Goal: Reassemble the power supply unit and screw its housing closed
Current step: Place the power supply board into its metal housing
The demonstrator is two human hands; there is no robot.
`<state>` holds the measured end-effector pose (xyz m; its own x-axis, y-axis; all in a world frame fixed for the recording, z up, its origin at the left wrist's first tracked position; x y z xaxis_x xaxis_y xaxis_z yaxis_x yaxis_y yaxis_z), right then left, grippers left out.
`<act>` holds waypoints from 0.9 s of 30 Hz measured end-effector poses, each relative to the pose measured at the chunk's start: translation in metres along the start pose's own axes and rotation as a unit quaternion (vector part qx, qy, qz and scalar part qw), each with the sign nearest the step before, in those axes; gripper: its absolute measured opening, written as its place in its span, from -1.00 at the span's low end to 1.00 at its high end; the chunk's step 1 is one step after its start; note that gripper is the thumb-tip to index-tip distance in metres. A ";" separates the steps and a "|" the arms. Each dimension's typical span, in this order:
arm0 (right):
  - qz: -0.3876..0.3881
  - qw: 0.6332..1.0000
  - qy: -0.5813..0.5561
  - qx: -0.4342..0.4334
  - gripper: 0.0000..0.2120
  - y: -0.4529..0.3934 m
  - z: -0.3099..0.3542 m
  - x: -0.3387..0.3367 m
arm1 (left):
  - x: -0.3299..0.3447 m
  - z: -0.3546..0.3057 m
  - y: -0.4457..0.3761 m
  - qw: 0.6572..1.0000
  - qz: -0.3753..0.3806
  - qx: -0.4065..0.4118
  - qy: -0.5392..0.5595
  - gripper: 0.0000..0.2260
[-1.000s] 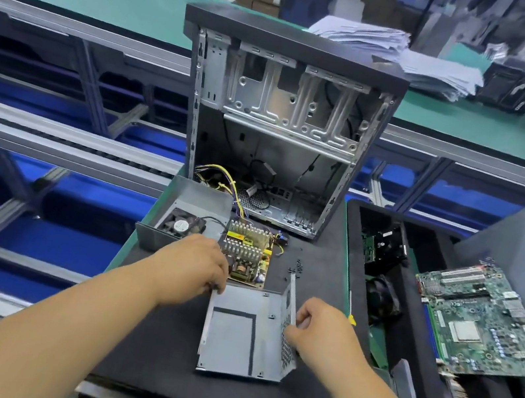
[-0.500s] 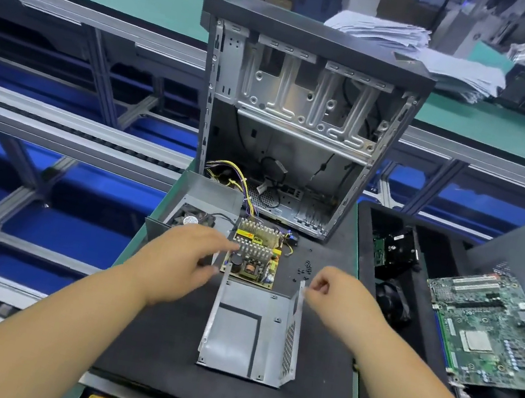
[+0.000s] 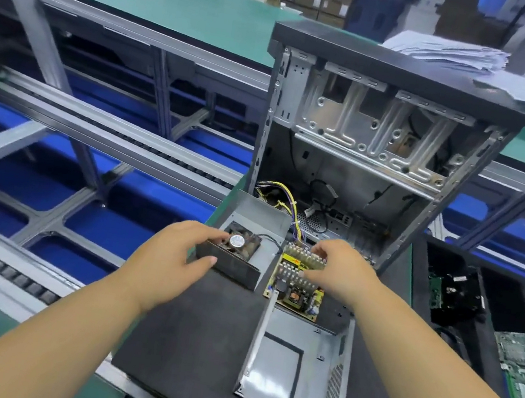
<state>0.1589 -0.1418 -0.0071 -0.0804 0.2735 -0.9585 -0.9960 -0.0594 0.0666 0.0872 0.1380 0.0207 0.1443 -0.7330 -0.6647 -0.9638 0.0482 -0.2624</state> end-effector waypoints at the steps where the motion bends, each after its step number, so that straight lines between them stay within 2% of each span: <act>1: 0.010 1.000 0.007 -0.004 -0.40 -0.004 0.002 0.005 | -0.002 0.002 0.000 1.000 0.000 -0.004 0.002 -0.63; 6: 0.035 0.998 0.053 -0.015 -0.18 -0.019 0.005 0.026 | -0.007 0.011 -0.001 1.000 0.004 -0.012 0.006 -0.66; 10: 0.043 0.994 0.089 -0.037 -0.20 -0.025 0.006 0.039 | -0.008 0.014 -0.003 1.000 0.005 -0.020 0.015 -0.66; 16: 0.025 0.997 0.059 -0.047 -0.23 -0.029 0.002 0.038 | -0.009 0.008 -0.007 0.999 -0.011 -0.021 0.048 -0.66; 22: -0.003 0.997 0.042 -0.070 -0.24 -0.031 -0.004 -0.007 | -0.009 -0.003 -0.016 0.999 -0.001 -0.010 0.042 -0.71; 27: -0.024 0.995 -0.044 -0.088 -0.31 -0.024 -0.003 -0.068 | -0.007 -0.015 -0.033 0.999 -0.009 -0.011 0.040 -0.77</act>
<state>0.1882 -0.1621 0.0554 -0.0433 0.3620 -0.9312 -0.9773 -0.2087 -0.0357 0.1149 0.1310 0.0449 0.1442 -0.7854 -0.6020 -0.9660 0.0202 -0.2579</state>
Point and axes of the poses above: each hand's wrist, its own y-axis away from the middle knuckle, its own x-axis out of the palm, z = x × y, the point moved 7 cm from there along -y, towards the middle knuckle, and after that the axes turned 10 degrees about -z, right-handed, at the moved point
